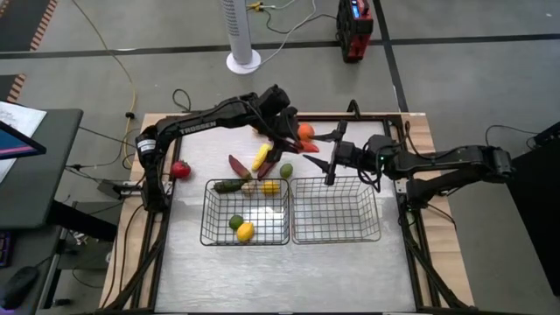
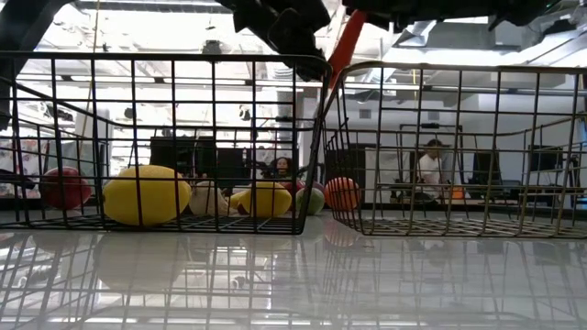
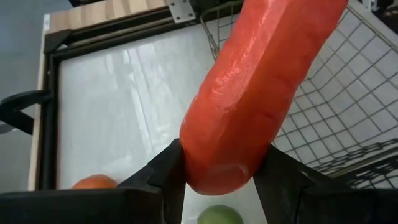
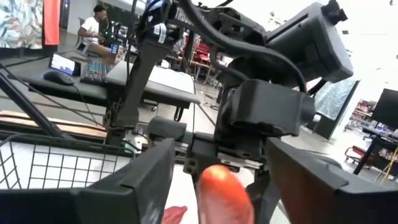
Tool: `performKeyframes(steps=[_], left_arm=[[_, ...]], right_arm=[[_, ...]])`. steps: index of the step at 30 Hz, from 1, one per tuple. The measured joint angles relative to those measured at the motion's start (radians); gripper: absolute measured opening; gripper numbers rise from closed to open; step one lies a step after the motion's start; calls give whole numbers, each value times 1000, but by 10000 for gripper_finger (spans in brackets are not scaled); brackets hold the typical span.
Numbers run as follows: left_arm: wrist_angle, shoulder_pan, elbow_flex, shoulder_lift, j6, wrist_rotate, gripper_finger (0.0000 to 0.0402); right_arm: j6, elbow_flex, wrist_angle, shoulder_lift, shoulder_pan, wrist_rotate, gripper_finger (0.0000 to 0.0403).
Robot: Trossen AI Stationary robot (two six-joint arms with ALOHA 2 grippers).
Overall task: Sort produce into baskets
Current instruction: Put the orange carrot into the gold wire basket
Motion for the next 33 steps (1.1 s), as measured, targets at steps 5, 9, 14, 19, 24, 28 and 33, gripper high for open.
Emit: performKeyframes(steps=[5,9,14,19,24,28,33], left_arm=[[11,0,0,0,-5,0,140],[10,0,0,0,-6,-4,140],[10,0,-1,0,-5,-7,140],[17,-1,-1,0,-11,-48,144],[23,0,-1,0,-11,-58,197],[22,-2,-1,0,-8,-115,253],[-37,-7,-1,-23,19,-195,282]], right_arm=[[-1,0,-5,0,0,0,200],[-8,0,-6,0,0,0,124],[-20,0,-11,0,0,0,81],[-20,0,-15,-1,0,7,86],[-13,4,-47,-13,5,46,92],[19,26,-132,-38,4,51,82],[64,59,-273,-90,33,48,87]])
